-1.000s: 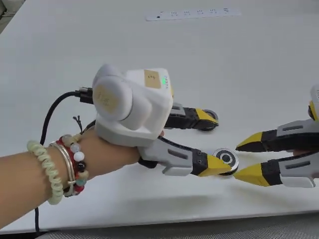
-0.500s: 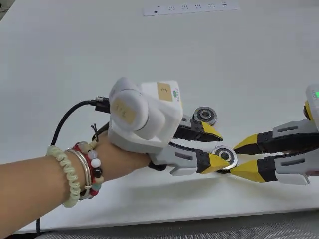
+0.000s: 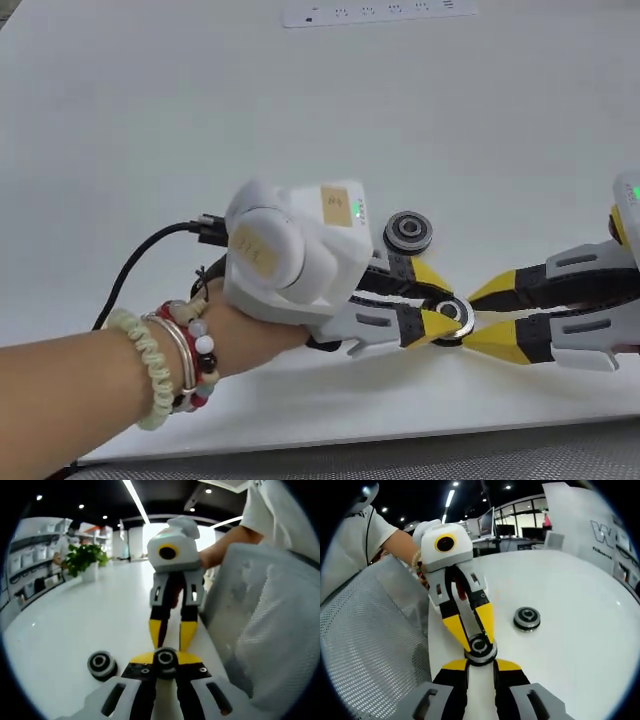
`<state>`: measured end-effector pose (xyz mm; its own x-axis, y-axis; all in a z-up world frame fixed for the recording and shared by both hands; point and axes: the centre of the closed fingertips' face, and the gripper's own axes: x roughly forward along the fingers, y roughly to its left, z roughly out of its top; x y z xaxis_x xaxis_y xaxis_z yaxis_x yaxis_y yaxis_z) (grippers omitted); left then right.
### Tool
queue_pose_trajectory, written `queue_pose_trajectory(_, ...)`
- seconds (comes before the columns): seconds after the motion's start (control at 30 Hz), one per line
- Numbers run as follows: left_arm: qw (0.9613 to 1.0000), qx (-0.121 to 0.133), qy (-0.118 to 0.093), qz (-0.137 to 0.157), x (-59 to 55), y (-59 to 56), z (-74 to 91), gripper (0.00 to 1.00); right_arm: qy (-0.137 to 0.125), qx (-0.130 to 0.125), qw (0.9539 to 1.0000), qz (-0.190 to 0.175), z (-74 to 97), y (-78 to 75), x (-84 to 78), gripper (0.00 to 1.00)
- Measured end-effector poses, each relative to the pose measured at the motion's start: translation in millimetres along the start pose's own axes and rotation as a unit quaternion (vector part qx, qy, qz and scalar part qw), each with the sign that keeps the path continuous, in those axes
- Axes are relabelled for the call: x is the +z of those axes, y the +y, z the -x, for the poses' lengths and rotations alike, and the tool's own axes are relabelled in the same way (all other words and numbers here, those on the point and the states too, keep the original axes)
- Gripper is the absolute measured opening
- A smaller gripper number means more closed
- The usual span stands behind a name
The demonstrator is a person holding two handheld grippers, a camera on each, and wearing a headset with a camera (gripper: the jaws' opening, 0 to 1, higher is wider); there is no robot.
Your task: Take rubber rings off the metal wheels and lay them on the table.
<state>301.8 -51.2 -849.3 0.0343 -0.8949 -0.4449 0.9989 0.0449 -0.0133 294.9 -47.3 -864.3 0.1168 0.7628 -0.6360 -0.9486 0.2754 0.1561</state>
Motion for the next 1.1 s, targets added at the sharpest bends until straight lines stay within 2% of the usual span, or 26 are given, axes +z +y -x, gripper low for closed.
queue_pose_trajectory(0.1, 1.0, 0.0, -0.002, 0.0, -0.1, 1.0, -0.5, 0.15, 0.004, -0.003, 1.0, 0.009, 0.6, -0.1, -1.8, 0.11)
queue_pose_trajectory(0.33, 0.9997, 0.004, 0.0, -0.026, 0.3, 3.8, -2.7, 0.15, 0.014, -0.009, 0.9996, 0.024, 0.2, -0.7, -1.7, 0.06)
queue_pose_trajectory(0.43, 0.9996, 0.007, -0.005, -0.026, 0.1, 5.0, -1.9, 0.15, 0.014, -0.031, 0.9988, 0.037, 2.1, -8.6, -0.1, 0.0)
queue_pose_trajectory(0.47, 0.9996, 0.007, -0.008, -0.025, 0.2, 6.0, -2.2, 0.15, 0.015, -0.026, 0.9991, 0.03, 2.2, -6.7, -0.7, 0.0)
queue_pose_trajectory(0.63, 0.9996, 0.009, -0.014, -0.023, 1.0, 6.5, -2.1, 0.15, 0.016, -0.031, 0.9994, 0.006, 0.7, -8.7, -1.0, 0.0)
queue_pose_trajectory(0.67, 0.9996, 0.009, -0.015, -0.023, 1.2, 7.1, -2.5, 0.15, 0.013, -0.029, 0.9993, -0.021, 1.1, -8.3, -1.3, 0.0)
queue_pose_trajectory(0.77, 0.9995, 0.011, -0.018, -0.023, 0.9, 7.2, -1.2, 0.15, -0.002, -0.026, 0.9975, -0.066, 2.3, -10.9, 0.2, 0.0)
queue_pose_trajectory(0.8, 0.9995, 0.01, -0.019, -0.023, 0.9, 7.4, -1.2, 0.15, -0.006, -0.017, 0.9947, -0.101, 3.2, -10.2, -0.6, 0.0)
queue_pose_trajectory(0.87, 0.9995, 0.011, -0.02, -0.023, 0.8, 7.3, -0.5, 0.15, -0.027, -0.014, 0.9916, -0.126, 5.1, -13.9, 3.7, 0.0)
queue_pose_trajectory(0.93, 0.9994, 0.012, -0.02, -0.024, 0.8, 7.9, -0.5, 0.15, -0.039, -0.002, 0.9819, -0.185, 7.0, -13.4, 4.4, 0.0)
queue_pose_trajectory(0.97, 0.9994, 0.013, -0.02, -0.024, 0.7, 7.5, -0.2, 0.15, -0.048, 0.006, 0.9769, -0.208, 7.3, -13.8, 5.1, 0.0)
queue_pose_trajectory(1.0, 0.9994, 0.014, -0.02, -0.025, 0.8, 7.8, -0.4, 0.15, -0.055, 0.01, 0.9739, -0.22, 7.4, -14.4, 5.6, 0.0)
queue_pose_trajectory(1.07, 0.9994, 0.014, -0.021, -0.025, 0.9, 7.8, -0.2, 0.14, -0.074, 0.025, 0.9623, -0.261, 8.7, -14.3, 8.5, 0.0)
queue_pose_trajectory(1.1, 0.9994, 0.014, -0.021, -0.025, 0.6, 7.2, 0.5, 0.14, -0.089, 0.034, 0.9541, -0.284, 9.9, -14.8, 12.2, 0.0)
